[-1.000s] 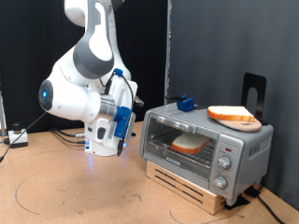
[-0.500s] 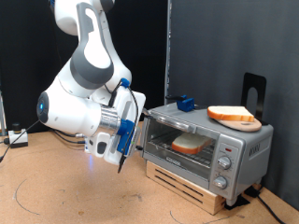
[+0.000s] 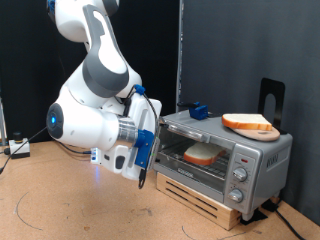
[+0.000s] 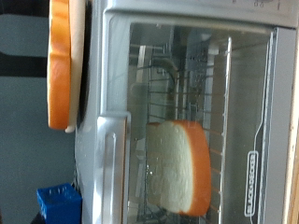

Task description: Make a piece of toast with the oven

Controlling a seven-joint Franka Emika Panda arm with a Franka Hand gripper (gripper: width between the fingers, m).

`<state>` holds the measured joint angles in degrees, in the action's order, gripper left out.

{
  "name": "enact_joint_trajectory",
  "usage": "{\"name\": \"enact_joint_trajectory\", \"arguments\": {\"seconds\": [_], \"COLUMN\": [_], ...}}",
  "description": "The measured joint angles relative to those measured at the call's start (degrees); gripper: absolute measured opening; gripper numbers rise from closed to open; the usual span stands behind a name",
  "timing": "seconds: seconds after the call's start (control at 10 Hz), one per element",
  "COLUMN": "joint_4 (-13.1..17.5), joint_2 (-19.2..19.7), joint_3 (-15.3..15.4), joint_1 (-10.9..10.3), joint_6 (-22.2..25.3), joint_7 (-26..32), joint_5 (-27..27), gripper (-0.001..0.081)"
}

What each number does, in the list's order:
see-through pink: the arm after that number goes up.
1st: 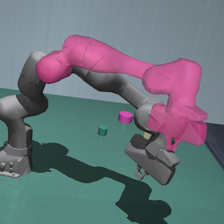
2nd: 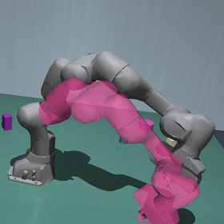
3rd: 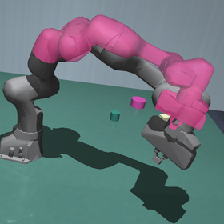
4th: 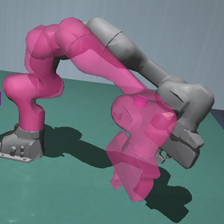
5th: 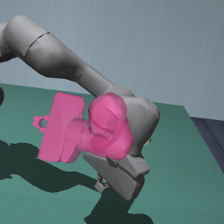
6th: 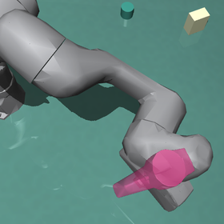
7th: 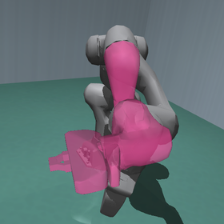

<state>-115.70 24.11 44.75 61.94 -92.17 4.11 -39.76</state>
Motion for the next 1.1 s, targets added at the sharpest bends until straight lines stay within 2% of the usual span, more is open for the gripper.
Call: {"name": "enact_joint_trajectory", "arguments": {"seconds": [0.2,0.4,0.6,0.8,1.1], "joint_4": [4.34,9.46,9.36,10.75,15.45], "joint_2": [4.34,10.07,10.11,11.52,17.00], "joint_3": [-0.38,-0.96,-0.92,-0.71,-1.54], "joint_1": [-3.35,-6.22,-6.20,-6.96,-11.18], "joint_6": [1.24,3.31,2.90,1.70,-0.29], "joint_7": [-4.02,-6.05,-6.05,-6.13,-10.04], "joint_5": [3.87,5.04,4.54,2.37,2.82], "gripper": [0.0809,0.0809,0.0809,0.0809,0.0809]}}
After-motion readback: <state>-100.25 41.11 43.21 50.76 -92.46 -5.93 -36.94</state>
